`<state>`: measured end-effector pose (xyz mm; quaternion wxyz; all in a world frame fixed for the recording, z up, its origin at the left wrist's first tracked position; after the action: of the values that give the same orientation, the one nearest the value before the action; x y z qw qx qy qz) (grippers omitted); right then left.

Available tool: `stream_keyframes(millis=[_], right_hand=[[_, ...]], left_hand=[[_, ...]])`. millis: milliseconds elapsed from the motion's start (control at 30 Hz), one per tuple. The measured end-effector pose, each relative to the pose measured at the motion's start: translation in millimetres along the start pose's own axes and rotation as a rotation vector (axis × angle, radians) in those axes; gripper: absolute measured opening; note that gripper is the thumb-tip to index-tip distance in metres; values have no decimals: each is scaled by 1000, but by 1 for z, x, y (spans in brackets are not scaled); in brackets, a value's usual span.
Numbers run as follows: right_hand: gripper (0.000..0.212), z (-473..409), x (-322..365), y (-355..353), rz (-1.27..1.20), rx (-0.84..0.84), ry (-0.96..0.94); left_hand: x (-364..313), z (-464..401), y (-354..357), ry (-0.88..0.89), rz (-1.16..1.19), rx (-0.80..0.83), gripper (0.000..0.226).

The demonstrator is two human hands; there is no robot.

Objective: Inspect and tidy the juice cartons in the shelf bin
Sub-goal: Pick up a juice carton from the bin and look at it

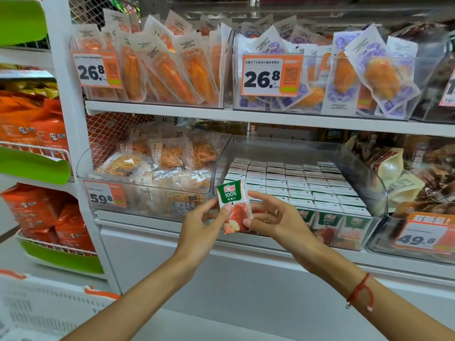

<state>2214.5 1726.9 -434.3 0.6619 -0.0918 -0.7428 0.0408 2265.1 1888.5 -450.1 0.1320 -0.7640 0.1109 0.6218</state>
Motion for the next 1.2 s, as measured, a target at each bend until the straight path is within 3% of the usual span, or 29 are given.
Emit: stream_keyframes(millis=[233, 400, 533, 667, 900, 1067, 1200], right_hand=[[71, 5, -2, 7, 243, -3, -97], [23, 4, 0, 1, 23, -60, -29], [17, 2, 1, -2, -60, -86, 9], [11, 2, 1, -3, -99, -70, 10], [30, 2, 0, 1, -57, 62, 84], [30, 3, -3, 7, -118, 241, 167], [29, 3, -1, 7, -107, 242, 147]], left_hand=[[-1, 2, 2, -53, 58, 50, 21], [-2, 0, -1, -88, 43, 98, 17], [2, 1, 5, -92, -3, 184, 16], [4, -2, 5, -104, 29, 139, 15], [0, -4, 4, -174, 219, 39, 34], [-2, -4, 3, -118, 273, 47, 39], [-2, -2, 5, -69, 250, 105, 50]])
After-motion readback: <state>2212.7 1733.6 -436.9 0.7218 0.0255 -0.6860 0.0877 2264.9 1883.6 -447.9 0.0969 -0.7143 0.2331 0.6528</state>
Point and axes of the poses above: each hand's wrist, its own z-axis away from the middle knuckle, its own y-axis out of the palm, x = y × z, the point moved 3 cm from there along -z, towards the middle knuckle, and after that the axes turned 4 degrees about x, right-handed, at the moved point
